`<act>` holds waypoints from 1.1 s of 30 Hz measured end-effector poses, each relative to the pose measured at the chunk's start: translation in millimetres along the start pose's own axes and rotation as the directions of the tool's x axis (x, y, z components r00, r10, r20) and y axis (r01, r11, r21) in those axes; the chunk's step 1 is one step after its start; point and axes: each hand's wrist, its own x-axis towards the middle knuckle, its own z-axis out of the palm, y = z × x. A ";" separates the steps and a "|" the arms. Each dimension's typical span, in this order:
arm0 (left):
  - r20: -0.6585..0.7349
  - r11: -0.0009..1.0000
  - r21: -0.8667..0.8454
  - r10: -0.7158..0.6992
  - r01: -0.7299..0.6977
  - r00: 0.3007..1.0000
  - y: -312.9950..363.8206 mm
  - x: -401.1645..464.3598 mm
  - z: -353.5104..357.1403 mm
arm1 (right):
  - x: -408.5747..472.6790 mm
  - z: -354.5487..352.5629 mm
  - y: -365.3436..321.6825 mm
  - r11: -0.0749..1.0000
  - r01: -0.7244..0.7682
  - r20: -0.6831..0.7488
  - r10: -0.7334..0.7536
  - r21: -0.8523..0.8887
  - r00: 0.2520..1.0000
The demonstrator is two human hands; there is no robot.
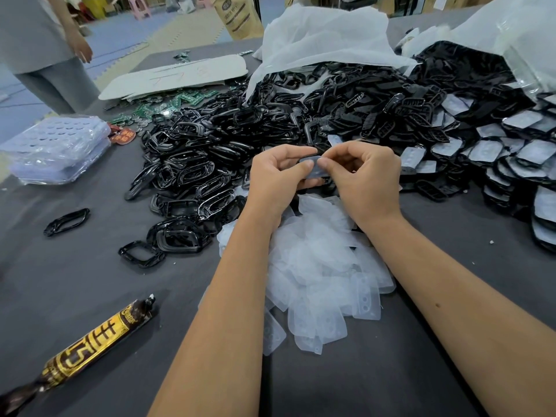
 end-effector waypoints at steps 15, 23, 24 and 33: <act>-0.014 0.998 0.056 0.012 -0.011 1.000 -1.9 1.5 0.9 | -0.3 1.4 1.1 0.997 -0.069 -0.071 0.066 -0.034 0.995; -0.010 1.000 0.021 0.008 -0.008 1.000 -0.6 1.1 -1.1 | 4.8 -2.3 8.6 0.934 -0.275 0.044 0.273 0.228 0.961; -0.004 1.000 0.007 0.012 -0.012 1.000 -0.2 1.0 -1.1 | 5.9 -3.6 9.0 0.904 -0.313 0.097 0.297 0.293 0.950; 0.076 0.995 -0.086 0.050 -0.044 0.996 1.2 -1.5 0.1 | 7.0 -8.5 5.9 0.824 -0.376 0.239 0.299 0.423 0.924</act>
